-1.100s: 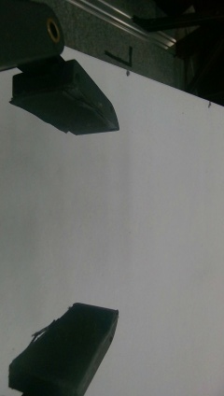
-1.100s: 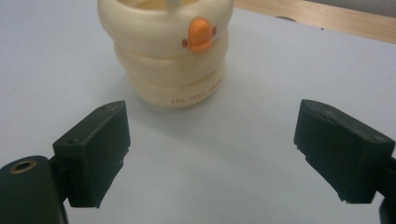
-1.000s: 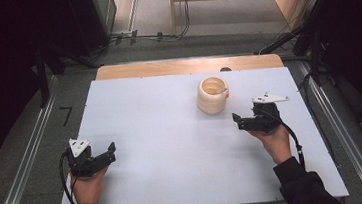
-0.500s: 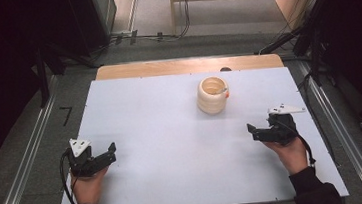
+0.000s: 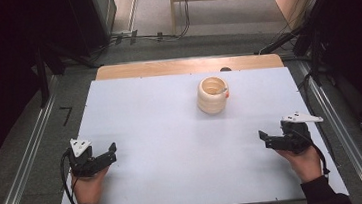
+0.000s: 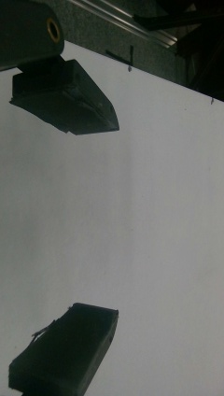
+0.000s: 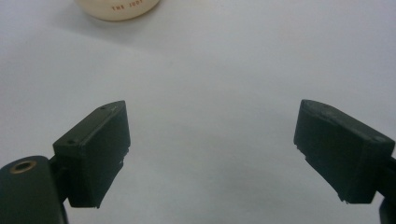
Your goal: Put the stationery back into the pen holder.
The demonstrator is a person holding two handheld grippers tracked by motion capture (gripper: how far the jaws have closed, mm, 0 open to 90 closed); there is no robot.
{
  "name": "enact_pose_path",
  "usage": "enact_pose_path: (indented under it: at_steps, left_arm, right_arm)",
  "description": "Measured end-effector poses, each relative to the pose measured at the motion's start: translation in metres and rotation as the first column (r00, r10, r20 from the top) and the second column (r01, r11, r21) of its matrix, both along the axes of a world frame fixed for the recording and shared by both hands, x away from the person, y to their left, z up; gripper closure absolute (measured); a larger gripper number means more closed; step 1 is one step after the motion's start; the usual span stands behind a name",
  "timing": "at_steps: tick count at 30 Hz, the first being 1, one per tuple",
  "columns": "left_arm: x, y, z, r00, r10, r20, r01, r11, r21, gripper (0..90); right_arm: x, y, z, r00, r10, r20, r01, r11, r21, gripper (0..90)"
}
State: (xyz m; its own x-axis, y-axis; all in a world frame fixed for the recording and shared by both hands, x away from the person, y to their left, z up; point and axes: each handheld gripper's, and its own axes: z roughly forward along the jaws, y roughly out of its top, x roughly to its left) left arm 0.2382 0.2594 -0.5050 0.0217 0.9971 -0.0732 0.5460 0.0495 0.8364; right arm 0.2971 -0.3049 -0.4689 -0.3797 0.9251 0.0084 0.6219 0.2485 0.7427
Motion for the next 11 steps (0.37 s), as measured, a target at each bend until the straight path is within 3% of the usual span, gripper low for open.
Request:
enact_pose_path:
  at_steps: [11]
  left_arm:
    - [-0.001, -0.001, -0.001, 1.0000, -0.001, 0.003, 0.001, 1.0000, 0.004, 9.8]
  right_arm:
    - [-0.015, -0.019, -0.007, 0.9996, -0.027, 0.002, 0.027, 1.000, -0.011, 9.0]
